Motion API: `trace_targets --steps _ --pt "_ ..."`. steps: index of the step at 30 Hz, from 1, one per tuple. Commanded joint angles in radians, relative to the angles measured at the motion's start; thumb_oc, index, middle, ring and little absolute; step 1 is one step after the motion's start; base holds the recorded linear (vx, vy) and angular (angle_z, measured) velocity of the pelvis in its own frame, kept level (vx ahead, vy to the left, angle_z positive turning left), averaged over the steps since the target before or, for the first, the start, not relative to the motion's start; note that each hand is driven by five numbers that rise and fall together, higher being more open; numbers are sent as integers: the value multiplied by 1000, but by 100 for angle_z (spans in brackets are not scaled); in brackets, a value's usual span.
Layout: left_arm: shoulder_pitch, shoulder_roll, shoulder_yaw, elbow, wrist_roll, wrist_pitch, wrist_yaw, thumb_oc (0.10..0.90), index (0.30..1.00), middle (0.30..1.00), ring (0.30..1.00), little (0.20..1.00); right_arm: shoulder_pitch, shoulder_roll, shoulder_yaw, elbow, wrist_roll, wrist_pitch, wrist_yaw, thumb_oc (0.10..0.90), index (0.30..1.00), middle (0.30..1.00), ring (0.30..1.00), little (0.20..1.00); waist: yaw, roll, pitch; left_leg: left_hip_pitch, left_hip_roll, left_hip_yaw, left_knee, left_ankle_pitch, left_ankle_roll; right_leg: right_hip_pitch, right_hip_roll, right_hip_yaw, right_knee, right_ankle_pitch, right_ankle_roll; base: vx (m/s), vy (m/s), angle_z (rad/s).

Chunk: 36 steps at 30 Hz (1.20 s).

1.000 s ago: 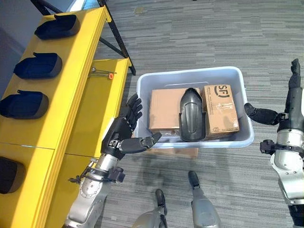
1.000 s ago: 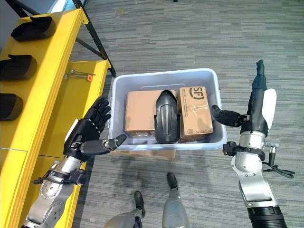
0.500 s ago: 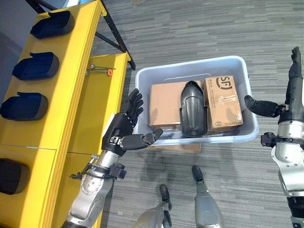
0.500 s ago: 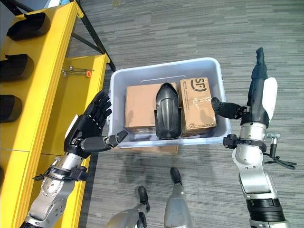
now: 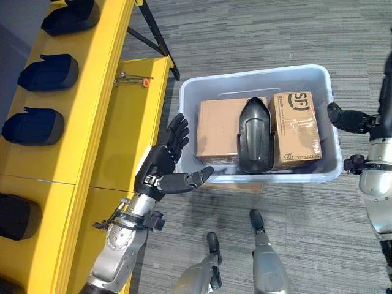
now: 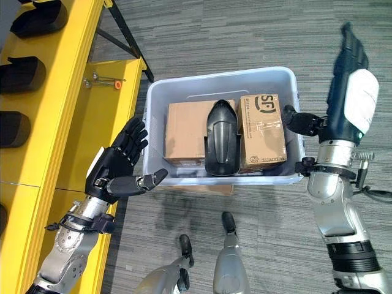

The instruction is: Move parts from the plastic box to the shelf.

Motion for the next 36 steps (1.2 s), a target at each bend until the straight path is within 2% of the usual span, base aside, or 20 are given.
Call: trace_targets --steps 1,5,8,9,17,30,36 --pt "-16 -1 27 -107 -29 -145 -5 900 1000 1000 1000 1000 -53 -34 -104 -34 54 -54 -89 900 1000 1000 1000 1000 -15 -24 -61 32 152 59 81 -92 -59 -54 -73 -9 224 -224 -3 2 54 -1" --pt "-27 -2 13 -100 -35 -156 7 900 1000 1000 1000 1000 -68 -43 -92 -36 2 -92 -28 900 1000 1000 1000 1000 -20 -13 -61 38 148 61 71 -86 -60 -55 -77 -4 221 -222 -2 4 42 -2" --pt "-32 -4 15 -101 -39 -148 9 900 1000 1000 1000 1000 -73 -60 -71 -62 -156 -122 4 900 1000 1000 1000 1000 -21 -11 -65 38 147 62 70 -85 -60 -56 -79 -2 222 -223 -2 0 0 0" --pt "-33 -6 19 -100 -41 -141 3 900 1000 1000 1000 1000 -79 -83 -48 -87 -233 -141 49 900 1000 1000 1000 1000 -20 -12 -69 36 146 61 75 -86 -60 -55 -79 -3 224 -224 -2 0 0 0" --pt "-19 11 31 -104 -39 -132 -24 900 1000 1000 1000 1000 -87 -189 13 -131 -292 -127 103 900 1000 1000 1000 1000 -2 -33 -74 21 155 56 84 -87 -66 -56 -78 -17 226 -228 2 -3 -31 1" --pt "-16 47 29 -87 -46 -149 -52 900 1000 1000 1000 1000 -124 -318 91 -88 -428 -159 164 900 1000 1000 1000 1000 18 -52 -56 -3 163 45 102 -91 -66 -70 -79 -38 247 -238 3 -12 -28 2" --pt "-14 60 28 -86 -50 -160 -57 900 1000 1000 1000 1000 -130 -351 111 -75 -418 -167 166 900 1000 1000 1000 1000 21 -56 -48 -9 166 42 105 -90 -67 -75 -78 -41 251 -240 3 -2 -6 1"
